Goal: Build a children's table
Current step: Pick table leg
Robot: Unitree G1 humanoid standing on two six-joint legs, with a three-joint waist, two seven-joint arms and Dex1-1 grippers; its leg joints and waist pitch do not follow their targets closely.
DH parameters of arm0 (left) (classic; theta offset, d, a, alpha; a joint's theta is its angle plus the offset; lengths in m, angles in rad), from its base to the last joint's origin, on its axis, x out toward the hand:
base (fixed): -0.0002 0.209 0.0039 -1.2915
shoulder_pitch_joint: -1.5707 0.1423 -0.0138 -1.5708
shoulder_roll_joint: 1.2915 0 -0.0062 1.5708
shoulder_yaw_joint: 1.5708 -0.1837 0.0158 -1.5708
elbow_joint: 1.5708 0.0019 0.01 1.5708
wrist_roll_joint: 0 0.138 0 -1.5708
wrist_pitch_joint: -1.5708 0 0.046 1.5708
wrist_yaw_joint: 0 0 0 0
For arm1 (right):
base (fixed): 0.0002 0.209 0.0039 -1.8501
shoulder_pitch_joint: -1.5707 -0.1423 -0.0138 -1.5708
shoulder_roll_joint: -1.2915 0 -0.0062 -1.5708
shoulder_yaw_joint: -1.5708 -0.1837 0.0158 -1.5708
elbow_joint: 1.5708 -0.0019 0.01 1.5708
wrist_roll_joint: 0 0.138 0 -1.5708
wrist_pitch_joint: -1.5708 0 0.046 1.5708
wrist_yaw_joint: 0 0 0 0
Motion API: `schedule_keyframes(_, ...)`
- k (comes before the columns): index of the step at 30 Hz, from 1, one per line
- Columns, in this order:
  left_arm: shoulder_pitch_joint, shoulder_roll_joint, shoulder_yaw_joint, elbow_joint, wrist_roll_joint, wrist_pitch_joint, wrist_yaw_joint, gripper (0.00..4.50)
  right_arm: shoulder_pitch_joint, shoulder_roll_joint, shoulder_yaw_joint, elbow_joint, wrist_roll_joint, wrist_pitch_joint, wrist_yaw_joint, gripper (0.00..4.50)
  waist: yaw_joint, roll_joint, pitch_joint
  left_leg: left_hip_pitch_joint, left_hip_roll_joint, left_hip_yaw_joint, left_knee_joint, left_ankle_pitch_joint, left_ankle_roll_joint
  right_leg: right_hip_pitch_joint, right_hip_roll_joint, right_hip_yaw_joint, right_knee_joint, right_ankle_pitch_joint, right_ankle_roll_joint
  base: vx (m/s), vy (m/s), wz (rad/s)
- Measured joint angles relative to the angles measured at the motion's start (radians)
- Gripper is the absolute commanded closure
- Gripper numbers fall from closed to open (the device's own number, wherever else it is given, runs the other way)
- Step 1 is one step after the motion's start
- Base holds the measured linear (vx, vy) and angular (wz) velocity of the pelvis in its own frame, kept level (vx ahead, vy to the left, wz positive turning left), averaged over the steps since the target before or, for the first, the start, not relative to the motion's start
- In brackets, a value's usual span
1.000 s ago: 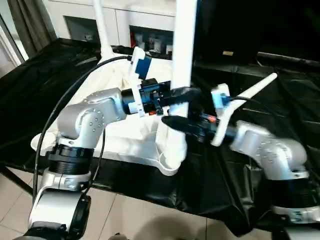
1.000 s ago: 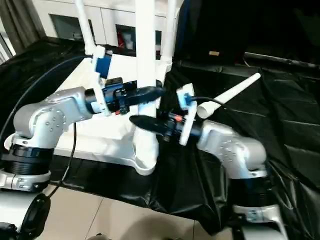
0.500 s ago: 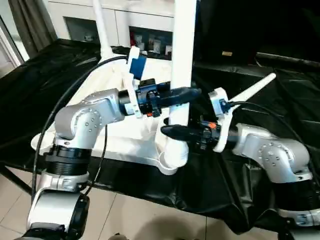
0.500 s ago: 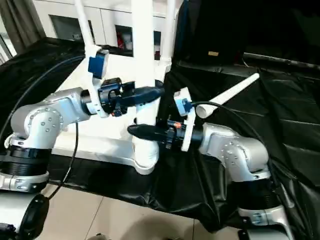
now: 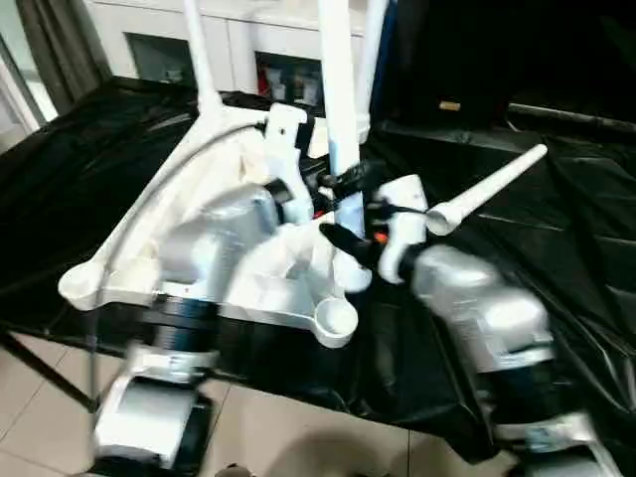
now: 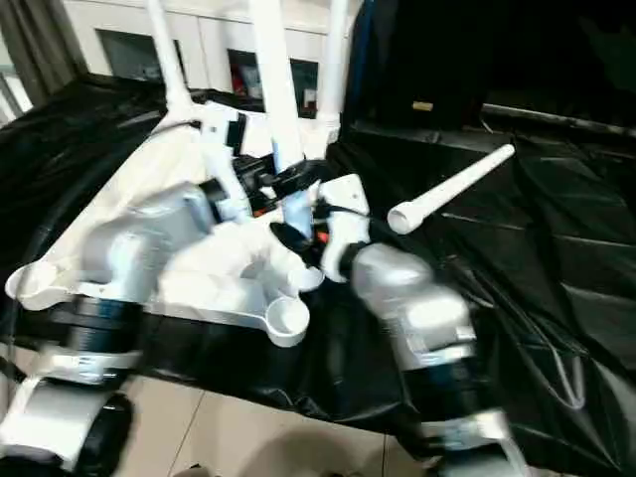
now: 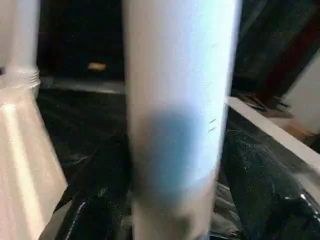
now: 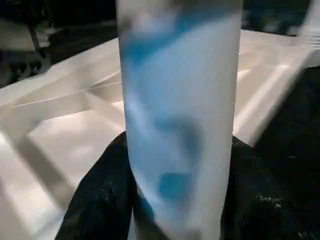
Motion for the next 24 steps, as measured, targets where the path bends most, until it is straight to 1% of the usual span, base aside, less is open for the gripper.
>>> schedule_keyframes(1,-0.008,-0.005,0.008,0.008,0.006,-0.004,0.019,1.67,-0.002,0.006,0.001,0.006,-0.007,-0.010,-0.013,2.60,-0.003,0.000,0.000,0.000,0.000,0.000,0.000,0.000,0.000,0.000,0.000,0.000,0.000,0.000,0.000,0.000,0.000,0.00)
schedule_keyframes(3,-0.026,-0.018,0.027,0.017,0.009,-0.023,0.052,1.85,-0.006,0.020,0.002,0.018,-0.021,-0.029,-0.037,2.60,-0.007,0.000,0.000,0.000,0.000,0.000,0.000,0.000,0.000,0.000,0.000,0.000,0.000,0.000,0.000,0.000,0.000,0.00)
schedule_keyframes(4,-0.029,-0.020,0.029,0.017,0.008,-0.029,0.060,1.88,-0.006,0.025,0.004,0.019,-0.026,-0.030,-0.042,2.60,-0.007,0.000,0.000,0.000,0.000,0.000,0.000,0.000,0.000,0.000,0.000,0.000,0.000,0.000,0.000,0.000,0.000,0.00)
schedule_keyframes(6,-0.030,-0.024,0.033,0.017,0.008,-0.033,0.068,2.10,-0.006,0.032,0.005,0.021,-0.040,-0.035,-0.048,2.60,-0.009,0.000,0.000,0.000,0.000,0.000,0.000,0.000,0.000,0.000,0.000,0.000,0.000,0.000,0.000,0.000,0.000,0.00)
schedule_keyframes(7,-0.030,-0.024,0.033,0.017,0.008,-0.033,0.071,2.10,-0.006,0.034,0.005,0.025,-0.044,-0.041,-0.051,2.60,-0.010,0.000,0.000,0.000,0.000,0.000,0.000,0.000,0.000,0.000,0.000,0.000,0.000,0.000,0.000,0.000,0.000,0.00)
schedule_keyframes(11,-0.030,-0.023,0.032,0.017,0.007,-0.034,0.068,2.50,-0.009,0.040,0.008,0.037,-0.057,-0.052,-0.062,2.60,-0.009,0.000,0.000,0.000,0.000,0.000,0.000,0.000,0.000,0.000,0.000,0.000,0.000,0.000,0.000,0.000,0.000,0.00)
schedule_keyframes(15,-0.030,-0.014,0.032,0.017,0.008,-0.042,0.057,2.66,-0.019,0.039,0.015,0.057,-0.072,-0.077,-0.059,2.60,-0.009,0.000,0.000,0.001,0.000,0.000,0.000,0.000,0.000,0.000,0.000,0.000,0.000,0.000,0.000,0.000,0.000,0.00)
schedule_keyframes(16,-0.030,-0.013,0.031,0.017,0.008,-0.044,0.054,2.67,-0.019,0.039,0.015,0.057,-0.074,-0.081,-0.057,2.25,-0.009,0.000,0.000,0.001,0.000,0.000,0.000,0.000,0.000,0.000,0.000,0.000,0.000,0.000,0.000,0.000,0.000,0.00)
schedule_keyframes(18,-0.030,-0.008,0.031,0.016,0.007,-0.046,0.044,2.67,-0.019,0.039,0.009,0.062,-0.069,-0.096,-0.033,1.91,-0.009,0.000,0.000,0.000,0.000,0.000,0.000,0.000,0.000,0.000,0.000,0.000,0.000,0.000,0.000,0.000,0.000,0.00)
schedule_keyframes(20,-0.029,0.009,0.026,0.016,0.006,-0.045,0.017,2.67,-0.020,0.036,-0.004,0.054,-0.035,-0.100,0.010,1.85,-0.009,0.000,0.000,0.000,0.000,0.000,0.000,0.000,0.000,0.000,0.000,0.000,0.000,0.000,0.000,0.000,0.000,0.00)
schedule_keyframes(21,-0.029,0.027,0.020,0.013,0.001,-0.042,-0.023,2.67,-0.021,0.027,-0.018,0.045,0.000,-0.085,0.057,1.63,-0.009,0.000,0.000,0.001,0.000,0.000,0.000,0.000,0.001,0.000,0.000,0.000,0.000,0.000,0.000,0.000,0.000,0.00)
schedule_keyframes(23,-0.029,0.063,0.011,-0.003,-0.019,-0.031,-0.099,2.67,-0.023,-0.009,-0.032,0.015,0.058,-0.043,0.138,1.56,-0.008,0.000,0.000,0.001,0.000,0.000,0.000,0.000,0.001,0.000,0.000,0.000,0.000,0.000,0.000,0.000,0.000,0.00)
schedule_keyframes(24,-0.029,0.091,-0.002,-0.017,-0.035,-0.022,-0.159,2.67,-0.024,-0.044,-0.033,-0.005,0.089,-0.016,0.196,1.51,-0.007,0.000,0.000,0.001,0.000,0.000,0.000,0.000,0.002,0.001,0.000,0.000,0.000,0.000,0.000,0.000,0.000,0.00)
